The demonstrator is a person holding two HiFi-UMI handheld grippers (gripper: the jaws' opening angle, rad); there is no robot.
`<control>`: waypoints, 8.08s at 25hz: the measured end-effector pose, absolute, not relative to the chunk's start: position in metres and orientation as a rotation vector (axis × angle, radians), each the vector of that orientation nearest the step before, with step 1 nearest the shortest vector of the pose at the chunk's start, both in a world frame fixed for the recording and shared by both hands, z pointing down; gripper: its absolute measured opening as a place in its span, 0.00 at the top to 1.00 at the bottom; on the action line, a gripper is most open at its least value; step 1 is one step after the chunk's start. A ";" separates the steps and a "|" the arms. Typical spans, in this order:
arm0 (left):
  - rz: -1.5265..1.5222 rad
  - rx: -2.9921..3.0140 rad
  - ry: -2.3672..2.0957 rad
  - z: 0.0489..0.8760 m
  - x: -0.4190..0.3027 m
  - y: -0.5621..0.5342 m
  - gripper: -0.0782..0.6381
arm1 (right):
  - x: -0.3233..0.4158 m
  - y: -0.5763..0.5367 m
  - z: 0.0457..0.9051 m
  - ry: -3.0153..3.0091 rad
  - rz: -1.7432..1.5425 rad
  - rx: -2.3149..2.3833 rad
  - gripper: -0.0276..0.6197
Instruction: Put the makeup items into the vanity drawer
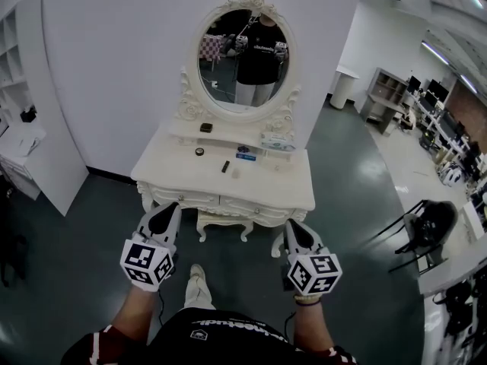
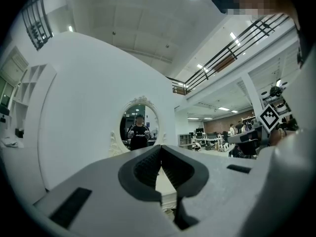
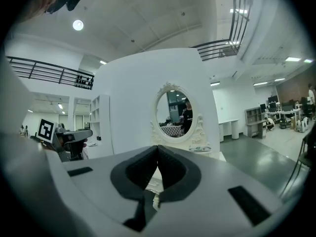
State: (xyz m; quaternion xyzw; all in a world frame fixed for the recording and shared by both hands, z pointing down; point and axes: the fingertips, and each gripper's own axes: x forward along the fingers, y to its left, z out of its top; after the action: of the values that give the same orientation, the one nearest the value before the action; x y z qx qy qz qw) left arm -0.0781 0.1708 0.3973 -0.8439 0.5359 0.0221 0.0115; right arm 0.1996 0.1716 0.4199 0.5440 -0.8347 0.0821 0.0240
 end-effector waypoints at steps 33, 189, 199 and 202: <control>0.070 -2.644 1.673 0.390 -0.091 0.065 0.88 | 0.183 0.064 0.408 -2.592 0.253 1.680 0.95; -0.095 -2.643 1.784 0.422 -0.135 -0.243 0.88 | 0.070 -0.287 0.766 -2.169 0.642 1.080 0.84; -0.080 -2.645 1.773 0.418 -0.134 -0.242 0.88 | 0.074 -0.286 0.762 -2.148 0.622 1.077 0.85; -0.075 -2.648 1.764 0.417 -0.133 -0.242 0.88 | 0.077 -0.287 0.757 -2.150 0.614 1.089 0.85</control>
State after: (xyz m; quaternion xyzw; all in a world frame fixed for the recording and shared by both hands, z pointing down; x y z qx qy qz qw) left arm -0.1328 -0.2416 0.4168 -0.8318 0.5542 -0.0235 -0.0202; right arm 0.0765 -0.2868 0.7574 0.4147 -0.8185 0.2339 0.3214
